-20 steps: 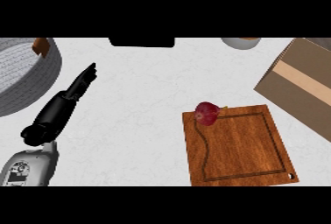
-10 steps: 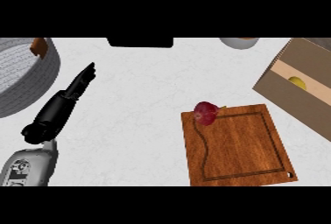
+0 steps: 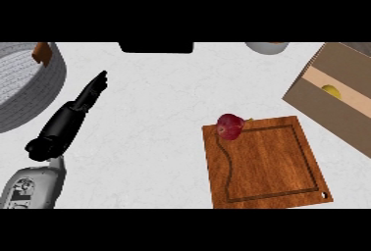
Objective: Pick the lemon from the cutting board and place it in the cardboard box
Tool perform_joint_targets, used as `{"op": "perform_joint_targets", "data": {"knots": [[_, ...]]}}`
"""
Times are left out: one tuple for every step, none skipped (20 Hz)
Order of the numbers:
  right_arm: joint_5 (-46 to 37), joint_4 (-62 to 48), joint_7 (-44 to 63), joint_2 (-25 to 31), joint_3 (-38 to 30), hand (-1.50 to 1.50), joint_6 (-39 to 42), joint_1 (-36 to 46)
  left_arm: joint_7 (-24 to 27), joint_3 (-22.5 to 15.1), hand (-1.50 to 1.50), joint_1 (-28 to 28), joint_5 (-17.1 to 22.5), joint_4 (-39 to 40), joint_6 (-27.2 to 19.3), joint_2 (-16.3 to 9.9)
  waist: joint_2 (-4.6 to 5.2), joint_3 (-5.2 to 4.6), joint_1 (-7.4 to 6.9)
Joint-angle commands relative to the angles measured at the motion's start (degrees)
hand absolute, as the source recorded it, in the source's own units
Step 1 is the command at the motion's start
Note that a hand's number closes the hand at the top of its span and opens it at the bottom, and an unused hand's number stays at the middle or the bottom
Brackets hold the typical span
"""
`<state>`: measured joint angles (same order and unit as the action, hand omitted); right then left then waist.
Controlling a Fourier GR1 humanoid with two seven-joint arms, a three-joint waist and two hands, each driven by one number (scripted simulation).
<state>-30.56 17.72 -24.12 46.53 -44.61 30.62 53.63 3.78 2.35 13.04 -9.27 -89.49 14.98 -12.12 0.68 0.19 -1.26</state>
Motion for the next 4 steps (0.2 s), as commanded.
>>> {"op": "perform_joint_targets", "data": {"knots": [[5.8,-5.5,5.9,3.5,-6.7,-1.5,0.0,1.8,-1.1,-0.8,0.0,1.9,-0.5,0.0,0.0,0.4,0.28,0.01,-0.47],[6.4,-5.8,4.3,5.2,-7.6,-1.5,-0.4,0.0,0.0,-1.1,0.0,1.0,-1.0,0.4,-0.9,1.2,0.53,0.07,-0.71],[7.0,-6.2,4.9,5.9,-8.3,-1.5,-1.3,0.4,-0.1,-0.5,0.0,1.3,-0.2,0.2,0.1,0.4,0.71,0.11,-1.29],[6.8,-5.9,2.8,4.6,-7.9,-1.5,-2.8,-1.2,0.8,0.9,0.0,1.8,0.9,1.6,0.9,-0.5,0.61,0.06,-1.08]]}}
